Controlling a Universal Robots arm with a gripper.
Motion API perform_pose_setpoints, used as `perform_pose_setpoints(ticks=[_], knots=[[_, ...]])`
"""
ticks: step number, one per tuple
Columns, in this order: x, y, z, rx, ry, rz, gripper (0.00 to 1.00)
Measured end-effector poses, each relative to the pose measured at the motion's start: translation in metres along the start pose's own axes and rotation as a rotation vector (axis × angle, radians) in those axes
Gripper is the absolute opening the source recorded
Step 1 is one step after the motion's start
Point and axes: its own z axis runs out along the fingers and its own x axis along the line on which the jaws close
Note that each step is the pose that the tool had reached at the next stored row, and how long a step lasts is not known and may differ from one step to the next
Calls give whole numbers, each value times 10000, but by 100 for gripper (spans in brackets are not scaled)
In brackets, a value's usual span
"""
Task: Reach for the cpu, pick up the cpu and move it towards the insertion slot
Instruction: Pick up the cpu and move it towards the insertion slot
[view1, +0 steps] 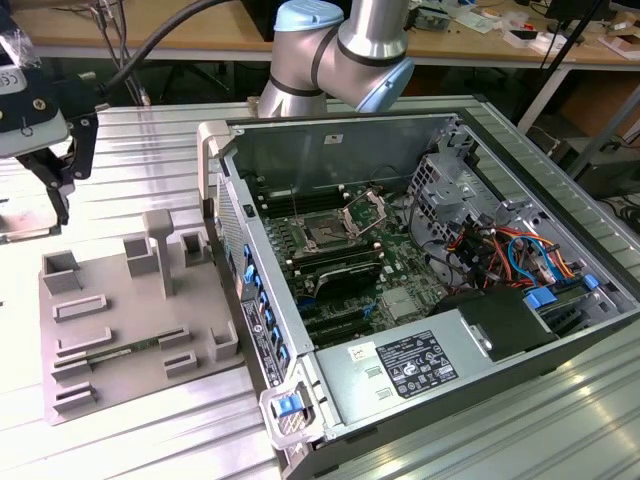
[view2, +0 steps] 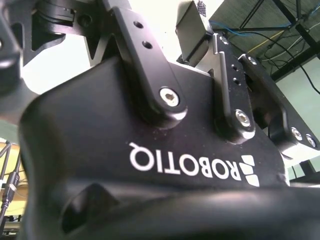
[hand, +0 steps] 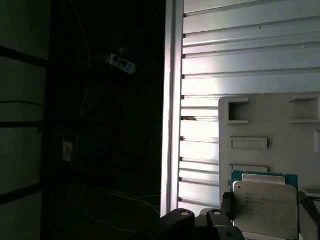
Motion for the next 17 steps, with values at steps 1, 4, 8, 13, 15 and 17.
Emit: perform_pose_setpoints(ticks=[1, 4, 8, 13, 15, 17], knots=[[0, 0, -13, 0, 0, 0, 54], [0, 0, -61, 0, 0, 0, 54], [0, 0, -109, 1, 0, 0, 54], [0, -1, -147, 0, 0, 0, 54], [0, -1, -162, 0, 0, 0, 54], [0, -1, -171, 0, 0, 0, 54]])
